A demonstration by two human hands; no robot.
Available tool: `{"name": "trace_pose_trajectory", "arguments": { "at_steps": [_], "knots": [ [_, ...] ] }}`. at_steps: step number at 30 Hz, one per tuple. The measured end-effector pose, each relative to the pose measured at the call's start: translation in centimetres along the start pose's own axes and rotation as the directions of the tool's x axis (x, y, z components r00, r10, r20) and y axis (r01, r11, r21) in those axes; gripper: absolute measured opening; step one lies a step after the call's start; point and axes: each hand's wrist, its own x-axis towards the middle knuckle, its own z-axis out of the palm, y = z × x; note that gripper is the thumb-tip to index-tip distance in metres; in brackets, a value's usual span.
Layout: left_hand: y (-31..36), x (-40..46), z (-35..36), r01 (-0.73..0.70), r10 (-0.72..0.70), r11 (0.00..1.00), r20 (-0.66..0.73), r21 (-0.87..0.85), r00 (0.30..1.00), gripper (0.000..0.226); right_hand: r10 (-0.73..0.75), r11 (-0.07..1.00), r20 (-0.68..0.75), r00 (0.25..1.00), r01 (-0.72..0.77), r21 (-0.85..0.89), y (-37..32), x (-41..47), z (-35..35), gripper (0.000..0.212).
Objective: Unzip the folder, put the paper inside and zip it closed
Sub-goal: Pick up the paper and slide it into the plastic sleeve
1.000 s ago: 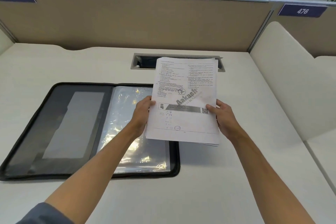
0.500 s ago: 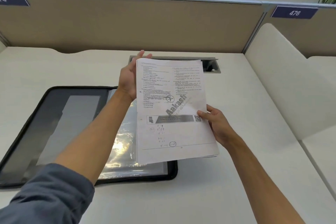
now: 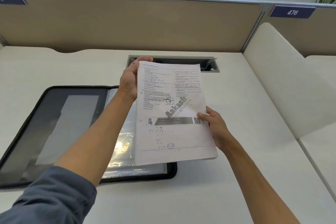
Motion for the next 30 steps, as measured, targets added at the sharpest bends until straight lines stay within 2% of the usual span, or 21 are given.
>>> {"name": "trace_pose_trajectory", "arguments": {
  "at_steps": [4,7,10,12,15,17,21,25,30],
  "knots": [
    [0.2,-0.2,0.1,0.019,-0.02,1.0,-0.055,-0.01,0.998,0.029,-0.018,1.0,0.001,1.0,0.018,0.008,0.1,0.1,-0.1,0.024],
    [-0.1,-1.4,-0.1,0.131,-0.131,0.991,0.004,0.031,0.991,0.043,-0.032,0.999,-0.027,0.999,0.032,-0.009,0.0,0.4,-0.2,0.024],
    [-1.6,-3.1,-1.0,0.205,-0.226,0.958,0.088,0.199,0.97,0.045,-0.051,0.999,-0.068,0.996,0.05,-0.007,-0.1,0.9,-0.5,0.025],
    [-2.8,-4.3,-1.7,0.234,-0.274,0.924,0.094,0.302,0.957,0.041,-0.061,0.998,-0.097,0.993,0.06,-0.013,-0.3,1.3,-0.6,0.025],
    [-4.4,-5.6,-2.4,0.178,-0.234,0.871,0.069,0.458,0.97,0.029,-0.073,0.997,-0.131,0.989,0.069,-0.035,-0.4,2.1,-0.7,0.025],
    [-4.9,-6.0,-2.6,0.119,-0.186,0.827,0.067,0.55,0.98,0.029,-0.078,0.996,-0.134,0.988,0.07,-0.059,-0.7,2.5,-0.9,0.025],
    [-4.7,-5.9,-2.9,0.087,-0.146,0.811,0.057,0.579,0.988,0.031,-0.042,0.993,-0.07,0.997,0.033,-0.113,-1.9,3.7,-1.1,0.027],
    [-4.0,-5.5,-3.6,0.083,-0.152,0.824,0.078,0.56,0.985,0.031,0.023,0.976,0.017,1.0,-0.019,-0.217,-3.9,5.5,-1.6,0.018],
    [-3.6,-4.4,-4.7,0.098,-0.169,0.837,0.084,0.539,0.982,0.03,0.137,0.949,0.145,0.98,-0.088,-0.302,-5.1,7.8,-1.7,0.025]
  ]
}}
